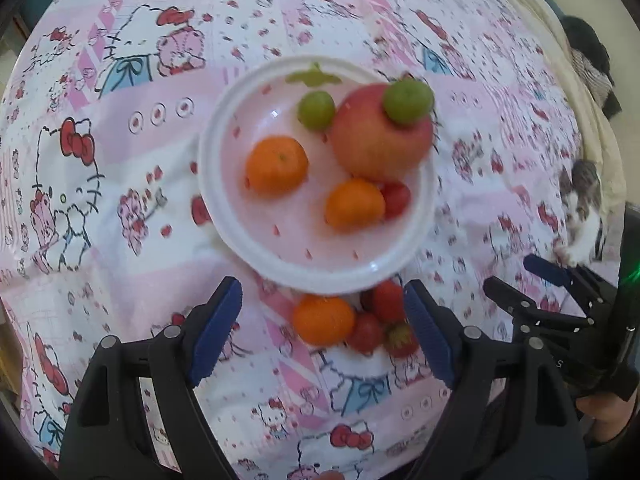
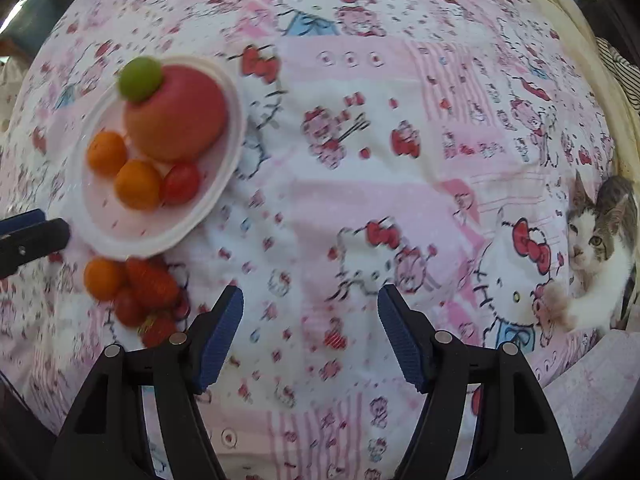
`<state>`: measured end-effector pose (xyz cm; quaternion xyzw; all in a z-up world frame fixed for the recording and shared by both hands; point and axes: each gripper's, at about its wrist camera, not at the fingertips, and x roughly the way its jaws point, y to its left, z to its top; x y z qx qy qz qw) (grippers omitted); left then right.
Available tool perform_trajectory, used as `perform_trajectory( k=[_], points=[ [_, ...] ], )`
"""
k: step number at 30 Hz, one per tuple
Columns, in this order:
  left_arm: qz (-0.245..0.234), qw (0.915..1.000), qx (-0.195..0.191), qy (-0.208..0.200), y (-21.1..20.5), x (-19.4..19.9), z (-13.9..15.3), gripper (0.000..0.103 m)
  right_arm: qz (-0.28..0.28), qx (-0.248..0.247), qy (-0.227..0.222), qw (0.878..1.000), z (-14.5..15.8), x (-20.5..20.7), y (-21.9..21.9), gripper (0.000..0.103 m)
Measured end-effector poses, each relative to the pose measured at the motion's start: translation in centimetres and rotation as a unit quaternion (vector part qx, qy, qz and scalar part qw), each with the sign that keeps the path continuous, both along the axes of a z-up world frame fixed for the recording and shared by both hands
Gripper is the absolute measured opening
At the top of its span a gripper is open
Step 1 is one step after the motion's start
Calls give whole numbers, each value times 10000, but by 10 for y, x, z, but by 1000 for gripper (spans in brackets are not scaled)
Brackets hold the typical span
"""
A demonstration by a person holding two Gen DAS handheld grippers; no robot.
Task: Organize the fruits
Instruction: 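Withdraw both open tools from the plate toward the strawberries and mandarin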
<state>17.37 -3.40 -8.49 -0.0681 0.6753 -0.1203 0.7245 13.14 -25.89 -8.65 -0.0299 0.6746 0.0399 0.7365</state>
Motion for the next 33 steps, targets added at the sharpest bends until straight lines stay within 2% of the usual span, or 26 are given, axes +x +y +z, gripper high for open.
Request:
perform_trajectory(
  k=[6, 17, 24, 27, 32, 33],
  points=[
    [-119, 9992, -332, 193, -9, -22, -3, 80, 126, 149, -24, 9998, 7, -37, 5, 73],
    [84, 9989, -420, 193, 1, -40, -4, 80, 189, 546, 106, 9983, 11, -68, 3, 73],
    [260, 9976, -577, 276, 9, -36, -7, 80, 550, 503, 306, 9968, 1, -56, 25, 73],
    [250, 9977, -560, 296, 10, -36, -11, 78, 670, 730, 331, 9945, -1, -50, 35, 73],
    [291, 9972, -567, 401, 11, -35, -20, 72, 943, 716, 321, 9925, -12, -44, 52, 73],
    [301, 9970, -570, 437, 10, -34, -23, 67, 1015, 699, 331, 9918, -15, -44, 57, 72]
  ],
)
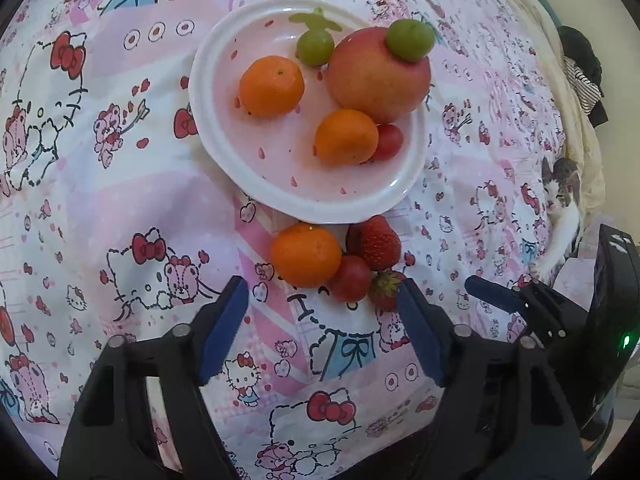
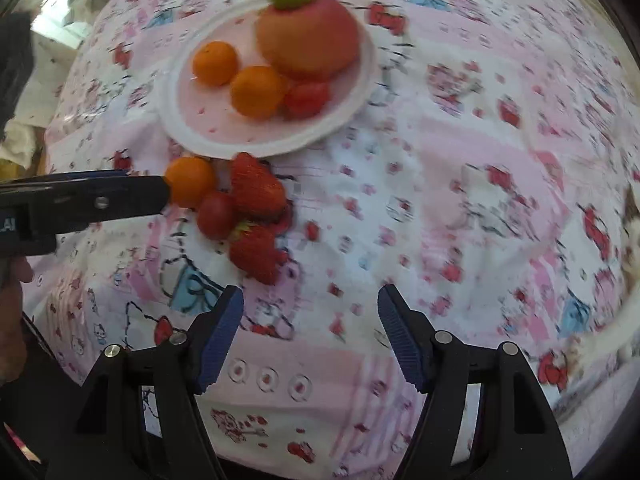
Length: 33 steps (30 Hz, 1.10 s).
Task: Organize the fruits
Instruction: 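Withdraw both open tools from the plate toward the strawberries and mandarin, then grasp the mandarin with the left tool while the right tool grasps a strawberry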
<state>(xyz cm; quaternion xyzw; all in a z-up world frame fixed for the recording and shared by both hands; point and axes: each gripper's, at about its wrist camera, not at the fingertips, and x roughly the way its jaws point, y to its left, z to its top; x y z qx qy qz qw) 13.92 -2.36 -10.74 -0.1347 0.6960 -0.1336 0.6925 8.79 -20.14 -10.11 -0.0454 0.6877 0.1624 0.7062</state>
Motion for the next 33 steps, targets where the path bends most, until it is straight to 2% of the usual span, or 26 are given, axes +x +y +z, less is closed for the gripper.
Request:
perform_trajectory(
  k=[2, 5, 7, 9, 11, 13, 15, 18, 28, 29, 30, 33],
  points=[
    [39, 10000, -23, 80, -1, 2, -5, 58, 243, -24, -120, 9996, -3, 1, 12, 71],
    [47, 9999, -18, 126, -3, 3, -11, 56, 449, -118, -142, 9988, -8, 3, 24, 61],
    [7, 9999, 15, 139, -5, 3, -14, 44, 526, -106, -137, 9985, -12, 6, 30, 54],
    [28, 9999, 27, 133, -5, 4, -16, 42, 507, -1, -116, 9986, -15, 9, 34, 48],
    [32, 9999, 50, 133, -5, 6, -17, 39, 424, 128, -113, 9990, -17, 13, 34, 47],
    [10, 9998, 154, 118, -5, 6, -18, 28, 373, 261, -37, 9990, -22, 16, 36, 47],
    [12, 9998, 163, 97, -4, 7, -17, 26, 387, 330, 26, 9987, -26, 18, 39, 46],
    [-26, 9998, 218, 27, -2, 5, -15, 25, 410, 497, 0, 9979, -27, 18, 47, 33],
    [13, 9990, 355, -277, 9, -3, 6, 20, 167, 745, -163, 9969, -11, 9, 29, 32],
    [27, 9987, 375, -340, 10, -5, 10, 17, 88, 798, -207, 9966, -7, 8, 25, 32],
    [31, 9983, 406, -418, 12, -6, 15, 3, 42, 831, -239, 9962, -1, 6, 11, 32],
    [94, 9978, 363, -548, 18, -7, 24, 3, -192, 996, -403, 9940, 11, 6, -4, 32]
  ],
)
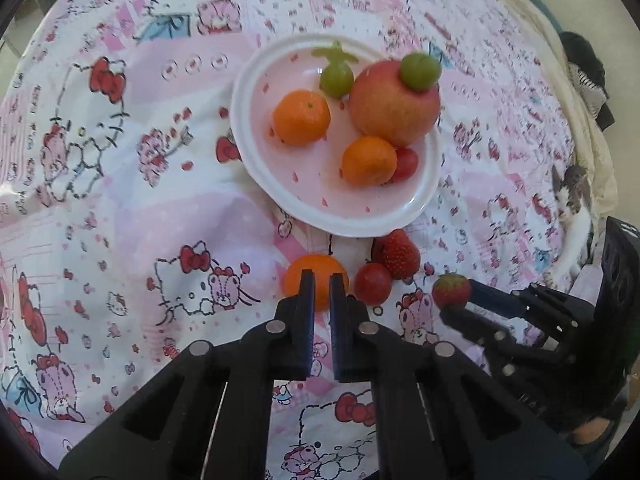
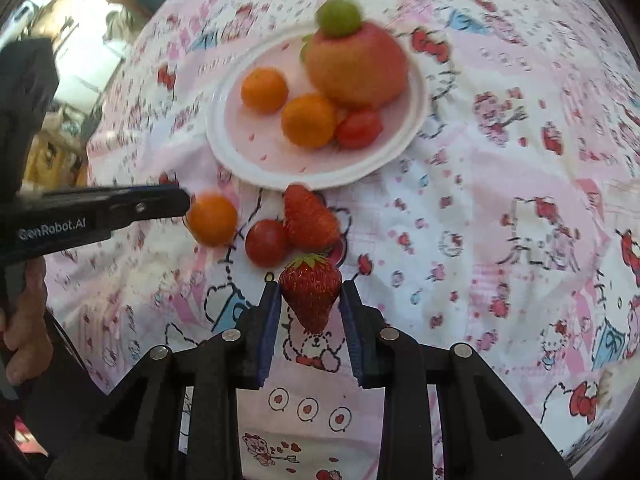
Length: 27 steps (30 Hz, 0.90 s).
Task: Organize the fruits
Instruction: 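Grasp the mandarin with the left tool while the right tool grasps a strawberry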
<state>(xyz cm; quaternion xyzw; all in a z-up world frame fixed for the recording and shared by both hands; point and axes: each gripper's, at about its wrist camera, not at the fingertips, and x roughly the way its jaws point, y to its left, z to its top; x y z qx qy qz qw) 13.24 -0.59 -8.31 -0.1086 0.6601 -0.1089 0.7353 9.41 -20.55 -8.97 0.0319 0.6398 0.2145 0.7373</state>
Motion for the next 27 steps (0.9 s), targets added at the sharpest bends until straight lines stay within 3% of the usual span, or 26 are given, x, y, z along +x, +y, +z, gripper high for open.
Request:
perform_trajectory(
  k=[4, 7, 8, 10, 11, 17, 21, 27],
  points=[
    [44, 9999, -126, 74, 3, 3, -3, 3, -230, 183, -117, 9995, 10, 6, -15, 32],
    [207, 9993, -232, 192, 4, 6, -12, 12, -267, 138, -64, 9995, 4, 10, -9, 32],
    [224, 9993, -223, 216, 3, 6, -14, 16, -260, 117, -43, 9996, 2, 10, -8, 32],
    [262, 9992, -207, 235, 0, 7, -17, 39, -245, 81, -30, 9997, 0, 9, -6, 32],
    [274, 9990, -237, 265, -2, 7, -20, 41, -248, 73, -33, 9997, 0, 9, -8, 32],
    [410, 9972, -352, 524, -11, 11, -45, 39, -284, 73, -73, 9995, 0, 9, -10, 32],
    [335, 9987, -29, 391, -15, 12, -49, 37, -325, 73, -78, 9994, -1, 10, -12, 32],
    [203, 9996, 6, 178, -12, 3, -32, 34, -356, 133, -120, 9992, 3, 12, -12, 32]
  ],
)
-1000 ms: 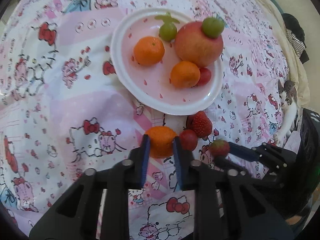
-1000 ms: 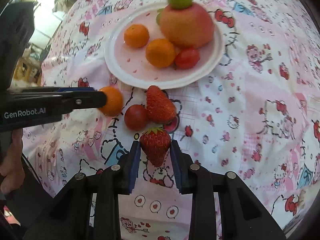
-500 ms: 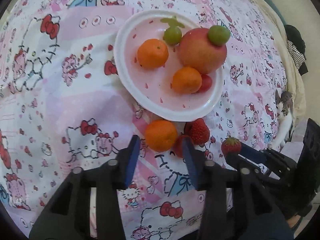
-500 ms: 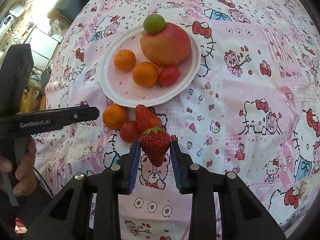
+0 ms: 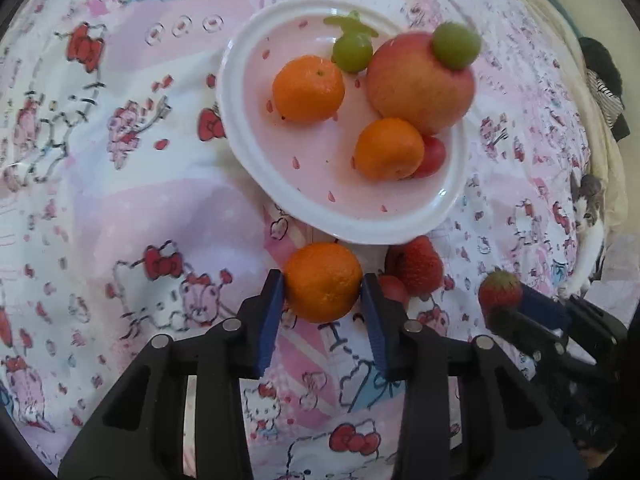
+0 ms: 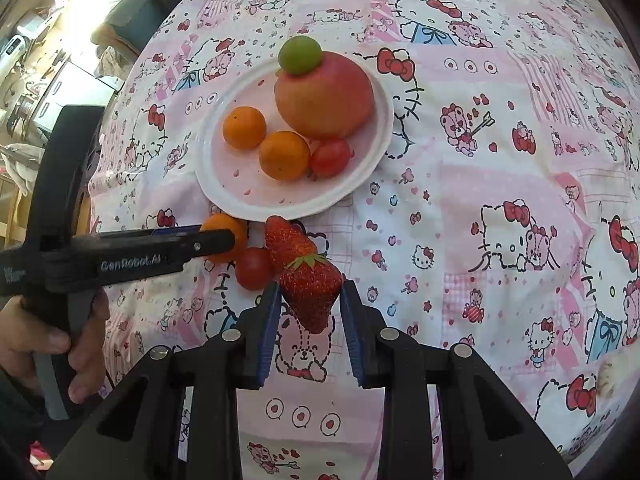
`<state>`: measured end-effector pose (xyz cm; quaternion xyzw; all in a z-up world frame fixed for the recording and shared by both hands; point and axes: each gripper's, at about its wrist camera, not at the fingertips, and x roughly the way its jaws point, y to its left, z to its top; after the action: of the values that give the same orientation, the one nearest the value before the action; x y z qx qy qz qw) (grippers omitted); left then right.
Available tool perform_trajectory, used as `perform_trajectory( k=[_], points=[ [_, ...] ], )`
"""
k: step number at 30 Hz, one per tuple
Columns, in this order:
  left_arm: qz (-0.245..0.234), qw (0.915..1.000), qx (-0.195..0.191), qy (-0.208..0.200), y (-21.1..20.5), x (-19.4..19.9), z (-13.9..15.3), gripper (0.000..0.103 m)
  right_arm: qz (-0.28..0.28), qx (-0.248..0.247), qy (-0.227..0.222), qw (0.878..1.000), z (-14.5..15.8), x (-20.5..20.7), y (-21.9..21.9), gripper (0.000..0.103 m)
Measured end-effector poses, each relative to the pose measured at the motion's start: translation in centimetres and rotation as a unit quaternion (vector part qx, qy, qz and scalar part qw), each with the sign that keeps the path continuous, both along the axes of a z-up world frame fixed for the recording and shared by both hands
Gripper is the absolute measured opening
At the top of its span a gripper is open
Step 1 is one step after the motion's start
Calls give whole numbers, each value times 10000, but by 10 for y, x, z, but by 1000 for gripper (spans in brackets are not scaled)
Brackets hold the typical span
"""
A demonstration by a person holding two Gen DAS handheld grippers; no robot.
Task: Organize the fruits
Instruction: 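Grasp the mandarin with the left tool while the right tool grasps a strawberry, then place the mandarin on the plate with the left tool while the right tool places the strawberry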
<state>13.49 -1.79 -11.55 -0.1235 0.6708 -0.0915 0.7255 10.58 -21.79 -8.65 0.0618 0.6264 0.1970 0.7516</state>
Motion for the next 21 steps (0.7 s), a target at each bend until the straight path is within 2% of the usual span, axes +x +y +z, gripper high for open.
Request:
perform_trajectory(
  k=[2, 4, 7, 9, 15, 21],
  points=[
    [-4, 9998, 2, -190, 4, -3, 15, 34, -46, 114, -114, 9999, 7, 2, -1, 32],
    [-51, 9981, 25, -615, 8, -6, 40, 34, -87, 219, -274, 9993, 15, 4, -2, 32],
    [31, 9902, 183, -1387, 17, -4, 69, 35, -200, 390, -600, 9972, 29, 9, -3, 32],
    [119, 9834, 382, -1769, 21, 0, 77, 35, -296, 484, -783, 9953, 36, 15, -4, 32],
    [227, 9802, 295, -1942, 20, 16, 63, 35, -338, 522, -963, 9934, 31, 34, 2, 32],
    [64, 9807, 341, -1924, 7, 27, 44, 35, -441, 420, -736, 9954, 6, 57, 3, 32]
  ],
)
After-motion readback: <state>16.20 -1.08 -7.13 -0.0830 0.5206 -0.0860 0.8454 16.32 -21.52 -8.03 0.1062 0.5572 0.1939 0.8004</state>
